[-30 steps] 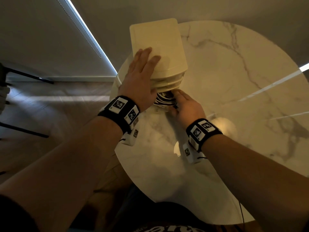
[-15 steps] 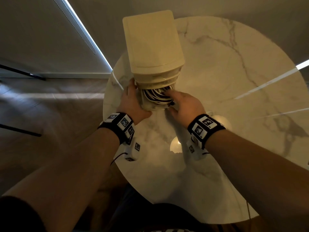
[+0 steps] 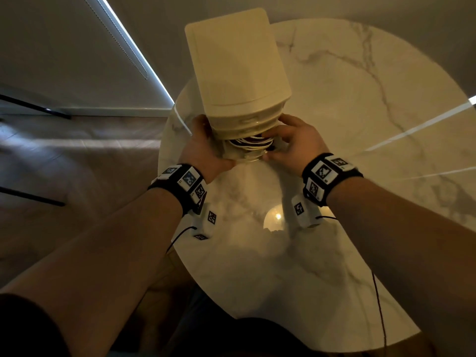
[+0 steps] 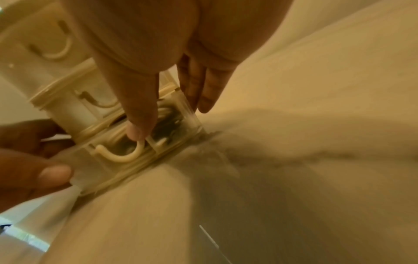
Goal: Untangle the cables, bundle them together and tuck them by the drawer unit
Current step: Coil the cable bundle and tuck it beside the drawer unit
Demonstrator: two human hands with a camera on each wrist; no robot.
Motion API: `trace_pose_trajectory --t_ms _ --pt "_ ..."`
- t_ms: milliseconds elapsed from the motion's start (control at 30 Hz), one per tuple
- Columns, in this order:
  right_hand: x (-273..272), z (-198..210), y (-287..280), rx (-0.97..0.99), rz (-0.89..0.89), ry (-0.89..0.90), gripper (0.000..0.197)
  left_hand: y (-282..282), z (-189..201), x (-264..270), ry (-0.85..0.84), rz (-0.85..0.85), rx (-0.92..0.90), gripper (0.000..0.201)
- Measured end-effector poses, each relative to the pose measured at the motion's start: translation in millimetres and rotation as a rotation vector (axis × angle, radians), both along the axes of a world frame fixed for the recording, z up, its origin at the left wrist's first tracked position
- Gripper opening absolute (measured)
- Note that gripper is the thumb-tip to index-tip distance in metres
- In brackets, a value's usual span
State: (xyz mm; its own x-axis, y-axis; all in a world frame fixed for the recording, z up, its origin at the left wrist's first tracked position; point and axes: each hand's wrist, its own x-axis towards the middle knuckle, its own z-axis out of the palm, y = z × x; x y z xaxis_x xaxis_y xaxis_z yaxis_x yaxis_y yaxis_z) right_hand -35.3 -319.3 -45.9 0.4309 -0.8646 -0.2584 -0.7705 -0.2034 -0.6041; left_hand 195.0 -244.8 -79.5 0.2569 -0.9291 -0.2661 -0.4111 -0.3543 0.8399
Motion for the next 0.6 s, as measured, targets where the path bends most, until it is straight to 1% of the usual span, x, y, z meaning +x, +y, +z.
trace_pose_trajectory --t_ms 167,267,333,367,433,467,500,533,600 --pt "2 3 14 -0.04 0.039 0.055 0.047 0 10 -1 0.066 -0.013 -0.004 0.111" --pt "-3 2 22 -0.057 0.031 -0.02 0.052 4 9 4 0.073 -0.036 0.002 0.11" --pt "-7 2 24 -0.009 -0.032 -0.077 0.059 7 8 5 0.068 -0.046 0.003 0.108" --pt "-8 2 23 0.038 -0.091 -0.113 0.066 7 7 6 0.067 -0.048 0.0 0.106" --pt "-9 0 17 0.131 -0.175 -0.198 0.093 7 5 7 0.077 -0.054 -0.016 0.102" --pt "-8 -1 12 0.171 -0.171 -0.223 0.107 6 3 8 0.079 -0.061 -0.025 0.099" --pt "-6 -3 8 0.207 -0.148 -0.224 0.116 6 3 8 0.079 -0.068 -0.024 0.097" --pt "-5 -5 4 0.225 -0.126 -0.226 0.116 5 3 7 0.09 -0.071 -0.017 0.094" --pt "-1 -7 -2 0.219 -0.169 -0.219 0.099 2 2 8 0.135 -0.049 0.007 0.084"
